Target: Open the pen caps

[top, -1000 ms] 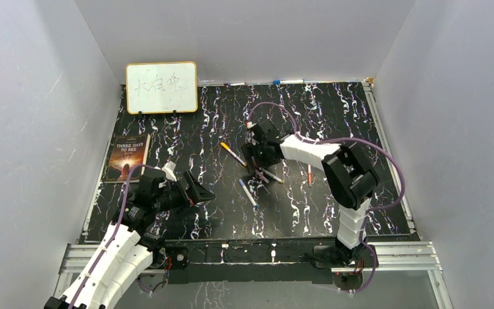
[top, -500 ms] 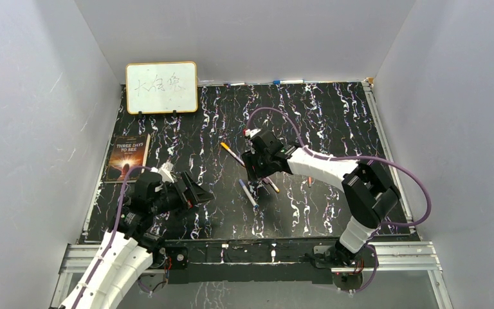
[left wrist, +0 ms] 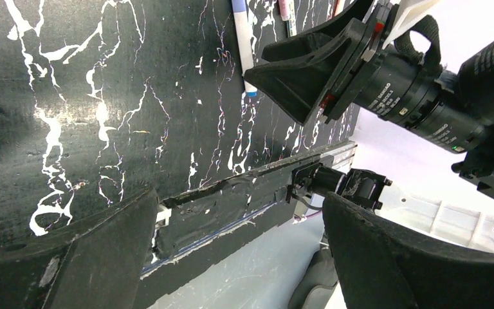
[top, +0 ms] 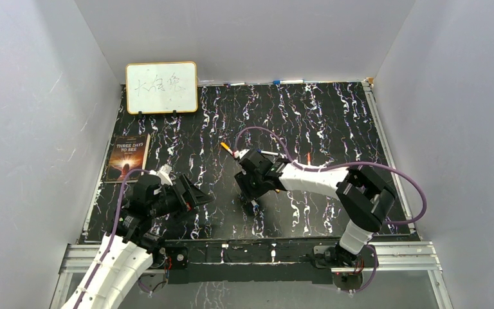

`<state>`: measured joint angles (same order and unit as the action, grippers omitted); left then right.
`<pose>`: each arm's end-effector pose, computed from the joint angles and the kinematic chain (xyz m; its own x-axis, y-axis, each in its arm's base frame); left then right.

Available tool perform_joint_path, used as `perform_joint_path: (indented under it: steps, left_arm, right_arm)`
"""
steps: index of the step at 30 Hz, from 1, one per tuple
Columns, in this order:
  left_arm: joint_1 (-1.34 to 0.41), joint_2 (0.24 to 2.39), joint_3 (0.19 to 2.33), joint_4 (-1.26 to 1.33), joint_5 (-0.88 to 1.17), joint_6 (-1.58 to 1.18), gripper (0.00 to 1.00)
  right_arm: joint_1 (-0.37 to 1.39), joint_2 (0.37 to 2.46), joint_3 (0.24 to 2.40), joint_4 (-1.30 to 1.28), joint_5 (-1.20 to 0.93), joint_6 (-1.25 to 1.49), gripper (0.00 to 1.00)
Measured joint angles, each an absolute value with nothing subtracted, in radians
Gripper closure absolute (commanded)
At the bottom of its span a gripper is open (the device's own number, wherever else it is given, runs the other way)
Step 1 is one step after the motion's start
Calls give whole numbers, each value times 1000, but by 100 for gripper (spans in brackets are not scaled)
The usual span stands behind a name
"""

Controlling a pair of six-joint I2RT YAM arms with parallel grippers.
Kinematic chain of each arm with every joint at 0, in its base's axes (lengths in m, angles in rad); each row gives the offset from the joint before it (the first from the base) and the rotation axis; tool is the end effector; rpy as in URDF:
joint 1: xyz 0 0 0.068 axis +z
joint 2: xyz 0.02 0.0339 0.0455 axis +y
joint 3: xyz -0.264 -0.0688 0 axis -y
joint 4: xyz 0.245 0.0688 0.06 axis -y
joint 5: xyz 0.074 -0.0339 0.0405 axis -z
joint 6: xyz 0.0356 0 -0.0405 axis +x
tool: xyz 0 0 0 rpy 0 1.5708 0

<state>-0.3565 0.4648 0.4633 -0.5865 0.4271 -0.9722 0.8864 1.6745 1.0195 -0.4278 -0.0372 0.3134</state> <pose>0.1051 -0.0549 0.2324 -0.8222 -0.4962 -0.2790 -0.0684 0.5728 -0.8169 0.2073 0.2562 0.1776 -0.7733 -0.4604 -0.4359 -0.5749 0.7991 0.1758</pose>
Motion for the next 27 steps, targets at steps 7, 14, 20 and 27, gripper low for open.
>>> perform_joint_path:
  steps: [7,14,20,27]
  left_arm:
    - [-356,463,463,-593,424,-978,2]
    - [-356,463,463,-589,421,-988,2]
    - [-356,526,463,-541,422,-996,2]
    - [-356,595,423,-380,410,-1063,2]
  right_arm:
    - [951,1707,1018,-424,62,348,69]
    - [989,1756,1049,-421,188,369,98]
    - [985,1747,1048,-411,139,368,100]
    - [987,1634,1034,-409,-70,384,100]
